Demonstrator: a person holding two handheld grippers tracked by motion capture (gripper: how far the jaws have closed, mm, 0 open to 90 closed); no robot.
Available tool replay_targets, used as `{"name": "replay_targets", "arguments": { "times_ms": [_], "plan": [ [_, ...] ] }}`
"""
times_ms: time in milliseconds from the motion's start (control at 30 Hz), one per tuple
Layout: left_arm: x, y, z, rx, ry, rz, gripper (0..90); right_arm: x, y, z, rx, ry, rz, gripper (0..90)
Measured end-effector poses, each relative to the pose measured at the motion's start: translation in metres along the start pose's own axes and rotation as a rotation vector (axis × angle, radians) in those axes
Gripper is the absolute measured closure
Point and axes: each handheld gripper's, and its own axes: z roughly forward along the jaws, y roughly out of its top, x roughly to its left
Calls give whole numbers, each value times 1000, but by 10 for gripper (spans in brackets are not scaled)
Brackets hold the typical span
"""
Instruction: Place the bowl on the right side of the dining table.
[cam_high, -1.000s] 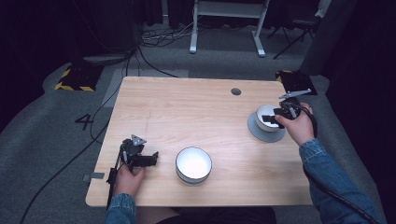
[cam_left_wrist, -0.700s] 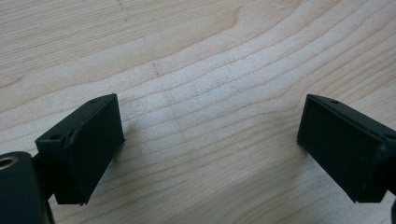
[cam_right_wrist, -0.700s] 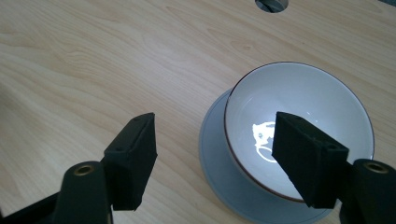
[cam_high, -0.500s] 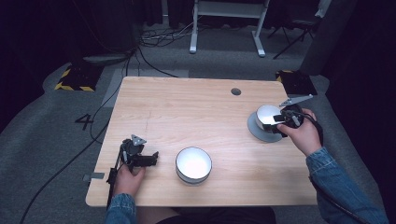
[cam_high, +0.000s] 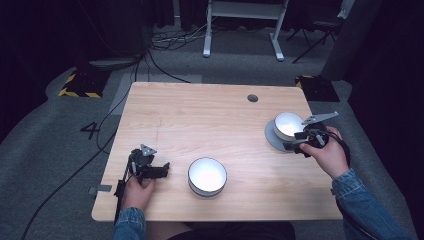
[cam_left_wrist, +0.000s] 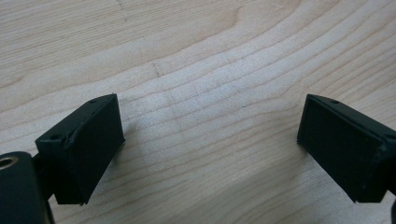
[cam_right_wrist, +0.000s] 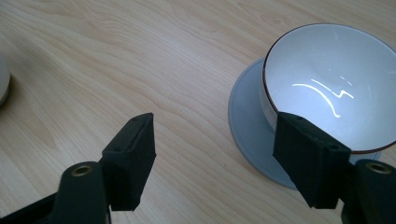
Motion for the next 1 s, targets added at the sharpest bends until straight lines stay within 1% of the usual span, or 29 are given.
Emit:
{"name": "replay_targets", "arguments": {
  "times_ms": [67, 100, 133, 200, 267, 300, 333, 367, 400, 467, 533, 633, 700, 767, 800, 1000],
  "plan": [
    [0, 0, 0, 1, -2, -1, 71, 0, -4, 1, 0, 2, -8, 302],
    [0, 0, 0, 0, 3, 2, 70, 1, -6, 1, 3, 1, -3, 305],
    [0, 0, 0, 1, -1, -1, 70, 1, -7, 1, 2, -1, -4, 305],
    [0, 0, 0, 1, 0, 1, 71, 2, -11, 2, 7, 3, -14, 305],
    [0, 0, 0, 1, -1, -1, 71, 5, -15, 3, 13, 7, -8, 304],
    [0, 0, 0, 1, -1, 0, 71, 5, -17, 4, 21, 12, -12, 304],
    [0, 0, 0, 1, 0, 1, 71, 6, -19, 5, 22, 7, -14, 303],
    [0, 0, 0, 1, 0, 1, 71, 7, -21, 5, 33, 9, -34, 301],
    [0, 0, 0, 1, -1, 0, 71, 8, -22, 6, 37, 10, -28, 301],
    [0, 0, 0, 1, 0, 1, 70, 10, -26, 7, 49, 14, -45, 300],
    [0, 0, 0, 1, 0, 1, 70, 12, -28, 8, 63, 19, -51, 299],
    [0, 0, 0, 1, -1, 1, 70, 15, -32, 10, 79, 9, -64, 286],
    [0, 0, 0, 1, 0, 1, 70, 19, -35, 12, 87, -3, -72, 284],
    [0, 0, 0, 1, 0, 1, 71, 23, -39, 15, 96, 4, -81, 283],
    [0, 0, 0, 1, -1, 1, 71, 24, -40, 17, 97, -2, -82, 283],
    [0, 0, 0, 0, 2, 2, 71, 29, -51, 26, 111, 15, -84, 280]
  ]
}}
